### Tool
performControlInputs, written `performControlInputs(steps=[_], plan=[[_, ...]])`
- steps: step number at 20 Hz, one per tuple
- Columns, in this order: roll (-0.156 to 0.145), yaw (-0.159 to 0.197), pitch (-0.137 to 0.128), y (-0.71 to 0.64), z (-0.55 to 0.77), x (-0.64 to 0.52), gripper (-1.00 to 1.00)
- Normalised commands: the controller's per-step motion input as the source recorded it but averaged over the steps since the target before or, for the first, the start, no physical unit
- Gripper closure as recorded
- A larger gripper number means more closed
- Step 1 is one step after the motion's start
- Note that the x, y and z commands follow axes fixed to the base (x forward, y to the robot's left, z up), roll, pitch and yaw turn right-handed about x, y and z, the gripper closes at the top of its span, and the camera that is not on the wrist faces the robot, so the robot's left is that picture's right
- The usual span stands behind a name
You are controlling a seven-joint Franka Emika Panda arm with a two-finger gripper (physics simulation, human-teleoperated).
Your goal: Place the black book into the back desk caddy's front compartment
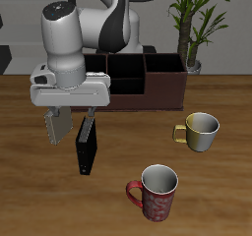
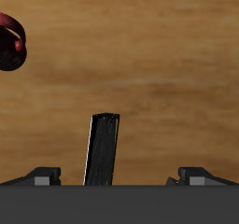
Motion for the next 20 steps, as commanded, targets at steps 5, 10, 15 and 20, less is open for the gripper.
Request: performControlInputs(steps=[5,10,15,20], plan=[[0.008,-0.012,0.018,0.05,-0.27,-0.02,-1.00],[-0.012,-0.011,0.027,0.02,-0.29,0.00,-1.00],[0.005,-0.017,0.034,0.05,-0.27,0.05,-1.00],[0.014,0.004,0.024,0.08,-0.17,0.03,-1.00]])
